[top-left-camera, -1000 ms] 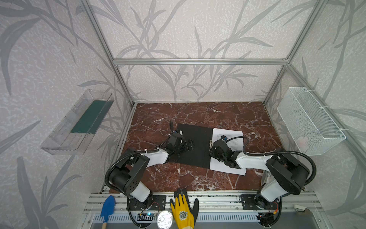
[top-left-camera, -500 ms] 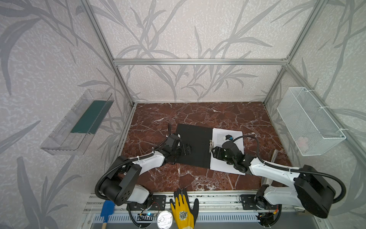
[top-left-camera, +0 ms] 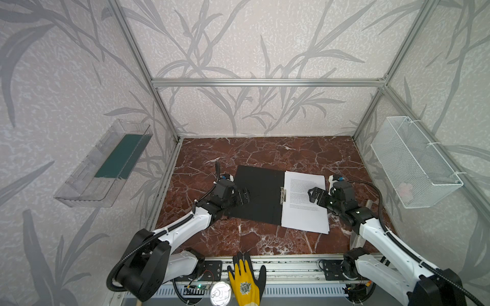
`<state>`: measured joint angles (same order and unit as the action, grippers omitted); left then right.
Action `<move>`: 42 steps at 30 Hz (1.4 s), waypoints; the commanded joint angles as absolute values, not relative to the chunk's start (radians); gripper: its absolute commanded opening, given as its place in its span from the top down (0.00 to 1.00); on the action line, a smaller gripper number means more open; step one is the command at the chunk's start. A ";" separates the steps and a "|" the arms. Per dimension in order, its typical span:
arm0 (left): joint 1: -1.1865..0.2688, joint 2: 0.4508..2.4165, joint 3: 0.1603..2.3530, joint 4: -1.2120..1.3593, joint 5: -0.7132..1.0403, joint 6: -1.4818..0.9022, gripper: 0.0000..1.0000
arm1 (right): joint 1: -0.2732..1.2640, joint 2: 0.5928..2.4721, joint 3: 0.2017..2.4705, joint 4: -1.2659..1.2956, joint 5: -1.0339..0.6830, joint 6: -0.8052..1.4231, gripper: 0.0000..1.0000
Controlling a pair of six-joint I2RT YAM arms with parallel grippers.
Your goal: Put the files into the folder
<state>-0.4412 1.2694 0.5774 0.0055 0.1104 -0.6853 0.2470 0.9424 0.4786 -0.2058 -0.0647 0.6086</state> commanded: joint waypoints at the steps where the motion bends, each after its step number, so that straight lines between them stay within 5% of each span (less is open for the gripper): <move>1: -0.375 1.340 0.653 -0.035 0.063 -0.638 0.01 | 0.194 0.926 0.448 -0.236 -0.097 0.582 0.01; 21: -0.189 1.729 0.798 -0.060 0.414 -0.580 0.01 | 0.048 1.204 0.400 -0.028 -0.225 0.611 0.00; 28: -0.183 1.793 0.749 0.184 0.651 -0.690 0.02 | 0.048 1.338 0.424 0.064 -0.398 0.614 0.04; 36: -0.197 1.738 0.655 0.555 0.794 -0.900 0.05 | 0.048 1.322 0.425 0.065 -0.419 0.603 0.06; 42: -0.254 1.603 0.653 0.538 0.766 -0.943 0.05 | 0.048 1.299 0.424 0.060 -0.414 0.604 0.05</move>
